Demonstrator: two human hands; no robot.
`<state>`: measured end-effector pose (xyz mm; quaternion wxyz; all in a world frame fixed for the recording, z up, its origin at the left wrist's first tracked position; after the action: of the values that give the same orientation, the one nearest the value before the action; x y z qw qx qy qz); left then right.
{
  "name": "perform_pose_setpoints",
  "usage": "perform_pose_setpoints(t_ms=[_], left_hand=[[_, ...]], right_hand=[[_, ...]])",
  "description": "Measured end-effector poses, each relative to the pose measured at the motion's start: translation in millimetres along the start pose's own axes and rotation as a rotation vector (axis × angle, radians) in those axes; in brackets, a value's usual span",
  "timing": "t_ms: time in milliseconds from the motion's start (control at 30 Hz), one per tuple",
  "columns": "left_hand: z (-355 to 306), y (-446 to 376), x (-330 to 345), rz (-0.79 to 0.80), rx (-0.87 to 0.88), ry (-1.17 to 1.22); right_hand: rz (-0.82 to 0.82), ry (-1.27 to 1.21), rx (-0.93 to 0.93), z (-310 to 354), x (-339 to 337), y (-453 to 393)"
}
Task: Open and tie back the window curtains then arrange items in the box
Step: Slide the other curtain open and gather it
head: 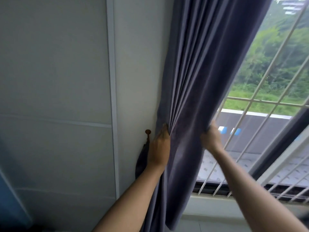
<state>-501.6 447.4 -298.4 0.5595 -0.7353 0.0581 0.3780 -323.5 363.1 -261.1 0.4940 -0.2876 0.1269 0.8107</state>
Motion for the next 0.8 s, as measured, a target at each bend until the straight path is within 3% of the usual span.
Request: perform_pose_setpoints(t_ms=[200,333,500,700,800], left_hand=[[9,2,9,0.063,-0.155,0.133],[11,4,1,-0.022,-0.188,0.217],[10,5,-5,-0.065,-0.187,0.209],[-10,3,-18,-0.035,-0.116,0.193],[-11,-1,-13,0.067,-0.09,0.197]], right_hand=[[0.168,0.052,-0.268,0,93,68],[0.242,0.004,-0.173,-5,113,82],[0.216,0.128,-0.272,1,121,93],[0.255,0.212,-0.15,-23,134,100],[0.249,0.252,-0.146,-25,136,98]])
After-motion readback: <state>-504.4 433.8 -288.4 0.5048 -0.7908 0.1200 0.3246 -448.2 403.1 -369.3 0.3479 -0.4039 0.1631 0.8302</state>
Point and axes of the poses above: each hand's wrist, its own y-axis away from the middle knuckle, its own x-axis out of the palm, z = x × y, the point moved 7 cm from there along -y, towards the middle knuckle, and after that the axes turned 15 degrees about x, right-handed, at the moved point
